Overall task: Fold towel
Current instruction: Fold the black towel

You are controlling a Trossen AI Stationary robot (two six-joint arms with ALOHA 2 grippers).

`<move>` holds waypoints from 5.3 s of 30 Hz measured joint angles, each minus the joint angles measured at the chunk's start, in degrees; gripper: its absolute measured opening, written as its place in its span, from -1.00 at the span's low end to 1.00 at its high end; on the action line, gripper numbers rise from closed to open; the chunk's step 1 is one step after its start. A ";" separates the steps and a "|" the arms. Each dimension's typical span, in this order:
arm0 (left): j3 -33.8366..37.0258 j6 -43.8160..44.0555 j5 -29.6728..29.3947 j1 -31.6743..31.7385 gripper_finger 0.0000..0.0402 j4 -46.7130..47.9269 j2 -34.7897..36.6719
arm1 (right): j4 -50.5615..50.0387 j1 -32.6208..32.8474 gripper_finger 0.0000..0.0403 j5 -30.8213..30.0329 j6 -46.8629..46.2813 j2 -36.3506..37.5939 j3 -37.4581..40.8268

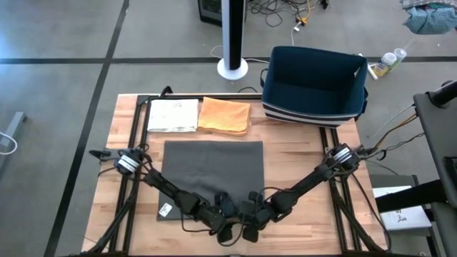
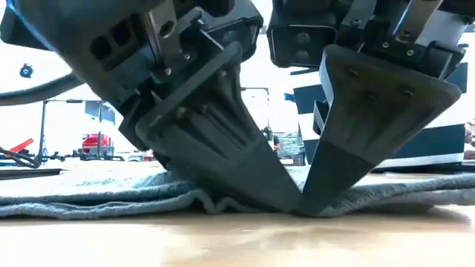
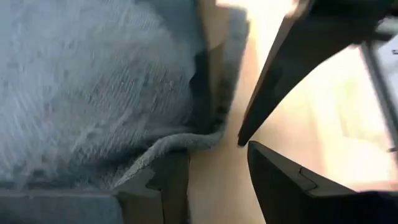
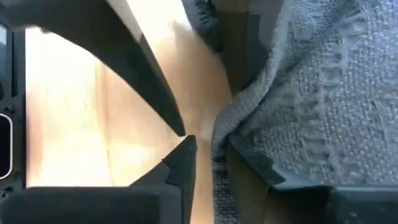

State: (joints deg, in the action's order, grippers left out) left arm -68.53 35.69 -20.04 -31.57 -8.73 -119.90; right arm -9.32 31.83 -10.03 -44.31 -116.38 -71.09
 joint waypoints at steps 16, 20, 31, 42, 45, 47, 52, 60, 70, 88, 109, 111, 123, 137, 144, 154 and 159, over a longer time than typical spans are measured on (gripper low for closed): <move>0.30 3.00 3.12 -2.02 -0.16 18.75 9.37 | 1.56 -0.11 -0.38 -2.44 1.52 1.18 1.67; 3.84 7.00 1.11 -2.16 -0.19 16.81 9.17 | -0.42 -0.11 -0.40 -3.63 2.12 4.07 1.75; 13.21 10.05 2.22 -5.05 -0.28 7.27 9.99 | -1.84 -0.11 -0.33 -6.32 1.30 2.18 2.45; 13.77 2.64 0.34 -6.29 -0.27 8.46 16.97 | -0.64 -0.09 -0.37 -8.38 0.74 1.09 2.79; 13.88 -1.90 -1.58 -6.27 -0.26 0.84 14.62 | -1.35 -0.11 -0.38 -8.84 1.73 1.54 2.60; 14.02 -5.25 -3.26 -5.84 -0.26 -4.53 12.28 | -1.53 0.00 -0.39 -9.02 2.83 2.02 2.55; 13.69 -7.73 -5.96 -4.36 -0.30 -10.87 6.59 | -1.20 0.30 -0.36 -9.28 3.10 2.36 2.29; 12.79 -8.65 -7.89 -4.25 -0.31 -10.27 4.39 | -0.75 0.55 -0.32 -9.70 3.14 2.49 2.36; 12.79 -9.88 -9.35 -3.83 -0.46 -10.12 4.39 | 9.54 5.85 -0.45 -14.91 22.32 1.22 2.26; 6.85 -11.02 4.66 -4.00 -0.92 -0.36 7.38 | 10.92 5.70 -0.71 -18.17 16.87 -0.62 2.02; 7.02 -3.64 20.94 -4.95 -0.24 0.62 7.26 | 4.91 4.03 -0.31 -11.82 10.71 -0.19 1.14; 7.04 -3.64 21.68 -4.56 -0.11 3.54 8.22 | 1.47 3.24 -0.27 -12.07 10.30 -0.33 1.58; 11.68 2.05 1.66 0.58 0.21 20.18 13.32 | -28.02 -7.95 -0.18 -21.63 22.71 6.10 2.39; 18.73 -2.76 4.96 0.58 0.15 4.64 15.46 | 14.41 -2.19 -0.27 -12.01 29.68 10.17 12.49; 21.06 -1.64 4.53 0.87 0.21 3.95 16.10 | 22.15 1.97 -0.34 -11.89 17.91 1.68 13.18; 20.88 -1.84 6.25 0.51 0.15 4.62 20.13 | 15.46 2.67 -0.34 -12.09 20.02 7.62 10.73; 20.26 -5.93 5.97 -1.20 0.11 -0.92 21.96 | -0.27 2.69 -0.31 -16.98 13.56 10.81 11.96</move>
State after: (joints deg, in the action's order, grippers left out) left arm -48.27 29.76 -14.06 -32.77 -9.65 -97.94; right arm -9.58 34.52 -27.01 -30.76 -105.57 -59.13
